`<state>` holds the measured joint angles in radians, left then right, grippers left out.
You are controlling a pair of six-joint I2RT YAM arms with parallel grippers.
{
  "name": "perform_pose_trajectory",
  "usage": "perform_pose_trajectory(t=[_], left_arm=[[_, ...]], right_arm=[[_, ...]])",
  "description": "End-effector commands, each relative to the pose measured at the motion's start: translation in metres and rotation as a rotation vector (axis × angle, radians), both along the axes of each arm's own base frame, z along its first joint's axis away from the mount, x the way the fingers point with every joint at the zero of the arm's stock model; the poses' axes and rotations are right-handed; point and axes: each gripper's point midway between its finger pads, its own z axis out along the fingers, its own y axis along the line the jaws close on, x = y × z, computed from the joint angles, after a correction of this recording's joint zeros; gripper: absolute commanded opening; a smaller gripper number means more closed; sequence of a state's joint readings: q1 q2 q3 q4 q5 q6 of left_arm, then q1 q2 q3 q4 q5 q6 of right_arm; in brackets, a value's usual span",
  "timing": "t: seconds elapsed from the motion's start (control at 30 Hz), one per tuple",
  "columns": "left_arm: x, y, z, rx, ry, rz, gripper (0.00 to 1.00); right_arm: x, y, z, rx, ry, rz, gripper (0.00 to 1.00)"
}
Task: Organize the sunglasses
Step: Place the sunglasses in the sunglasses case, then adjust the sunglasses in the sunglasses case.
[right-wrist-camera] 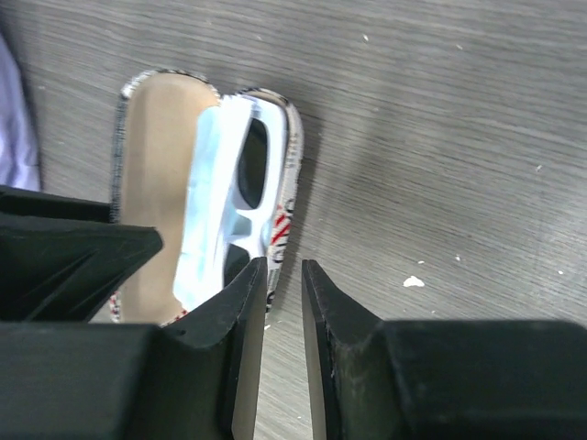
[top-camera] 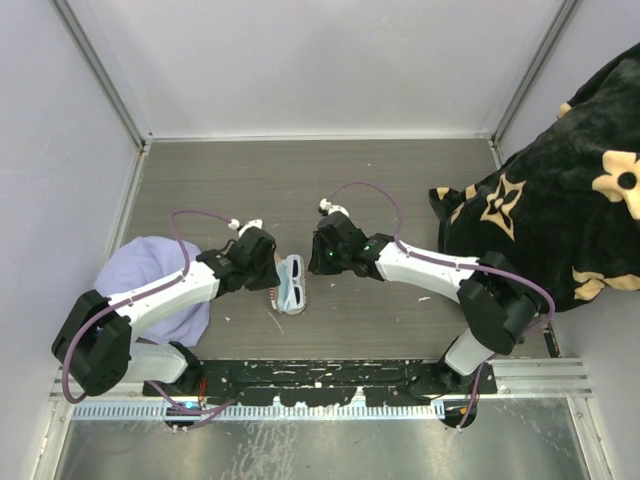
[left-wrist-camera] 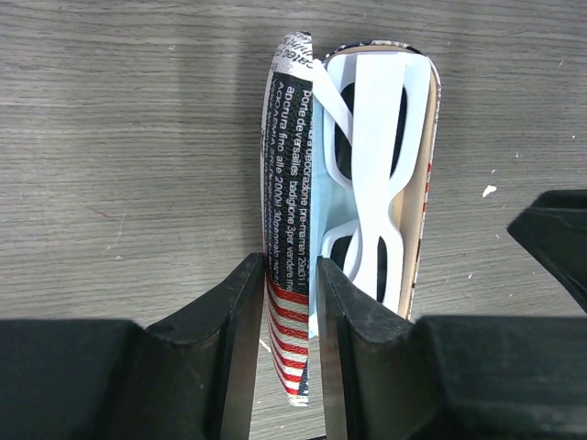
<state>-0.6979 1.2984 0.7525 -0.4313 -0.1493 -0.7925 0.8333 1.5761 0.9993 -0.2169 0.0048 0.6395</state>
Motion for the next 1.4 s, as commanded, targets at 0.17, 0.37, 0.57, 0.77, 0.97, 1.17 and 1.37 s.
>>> perform_pose_trajectory(t=[0.17,0.37,0.57,0.77,0.97,1.17,1.37], left_arm=[[0.011,-0.014,0.021,-0.042,-0.058,-0.028,0.35],[0.01,-0.014,0.022,-0.044,-0.059,-0.033,0.38],[0.01,-0.016,0.026,-0.054,-0.066,-0.04,0.4],[0.011,-0.02,0.03,-0.062,-0.071,-0.051,0.43],[0.011,-0.023,0.034,-0.07,-0.076,-0.056,0.47],[0.01,-0.025,0.037,-0.078,-0.071,-0.06,0.5],[0.012,-0.026,0.042,-0.081,-0.076,-0.066,0.53]], right_arm=[[0.006,-0.001,-0.036,-0.071,0.042,-0.018,0.25],[0.002,0.012,-0.041,-0.043,0.07,0.026,0.25],[0.0,0.021,-0.042,-0.034,0.077,0.047,0.24],[-0.001,0.021,-0.042,-0.032,0.077,0.048,0.24],[-0.001,0.022,-0.044,-0.03,0.079,0.05,0.24],[-0.001,0.022,-0.05,-0.041,0.089,0.059,0.24],[0.0,0.016,-0.057,-0.077,0.087,0.043,0.25]])
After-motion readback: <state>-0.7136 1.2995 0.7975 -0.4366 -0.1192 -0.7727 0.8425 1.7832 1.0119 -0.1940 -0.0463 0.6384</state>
